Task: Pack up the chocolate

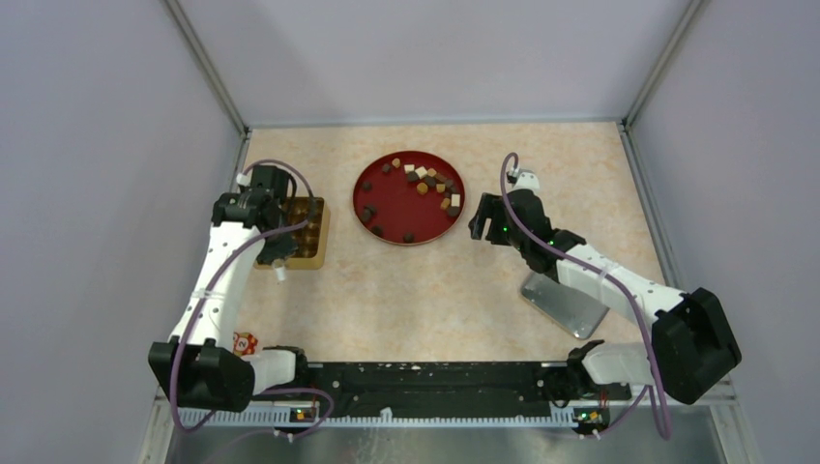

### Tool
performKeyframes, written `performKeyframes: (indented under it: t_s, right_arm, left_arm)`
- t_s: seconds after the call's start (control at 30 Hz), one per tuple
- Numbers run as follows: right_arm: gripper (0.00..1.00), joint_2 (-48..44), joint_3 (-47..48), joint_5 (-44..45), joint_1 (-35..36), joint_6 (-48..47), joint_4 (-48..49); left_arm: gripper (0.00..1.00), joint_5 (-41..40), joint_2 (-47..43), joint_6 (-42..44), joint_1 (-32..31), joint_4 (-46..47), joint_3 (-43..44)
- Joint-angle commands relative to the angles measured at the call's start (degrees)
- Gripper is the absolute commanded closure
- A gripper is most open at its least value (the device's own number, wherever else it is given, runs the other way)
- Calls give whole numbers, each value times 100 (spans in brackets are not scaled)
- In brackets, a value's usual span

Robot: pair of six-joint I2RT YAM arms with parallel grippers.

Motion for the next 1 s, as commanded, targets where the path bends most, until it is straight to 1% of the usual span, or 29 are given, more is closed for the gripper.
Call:
performKeyframes:
  t_s: [0.0, 0.43, 0.5, 0.63, 0.8, 0.83, 0.97]
  right_arm:
    - [28, -31, 16, -5, -58, -46, 144]
    - [28, -51, 5, -89, -58, -38, 160]
    - [28, -49, 13, -97, -58, -44, 160]
    - [28, -50, 14, -97, -59, -46, 159]
    - [28, -38, 23, -114, -58, -39, 169]
    - [28, -31, 23, -123, -58, -37, 171]
    - [28, -25, 24, -111, -58, -61, 176]
  left_arm:
    - [100, -35, -305, -23, 34, -131, 132]
    - [99, 90, -329, 28, 36, -12, -110]
    - [90, 95, -309, 38, 36, 14, -120]
    - [83, 69, -256, 73, 36, 6, -107]
    - [70, 51, -255, 100, 37, 11, -48]
    - [68, 55, -259, 107, 36, 12, -36]
    - [68, 11, -262, 100, 36, 6, -25]
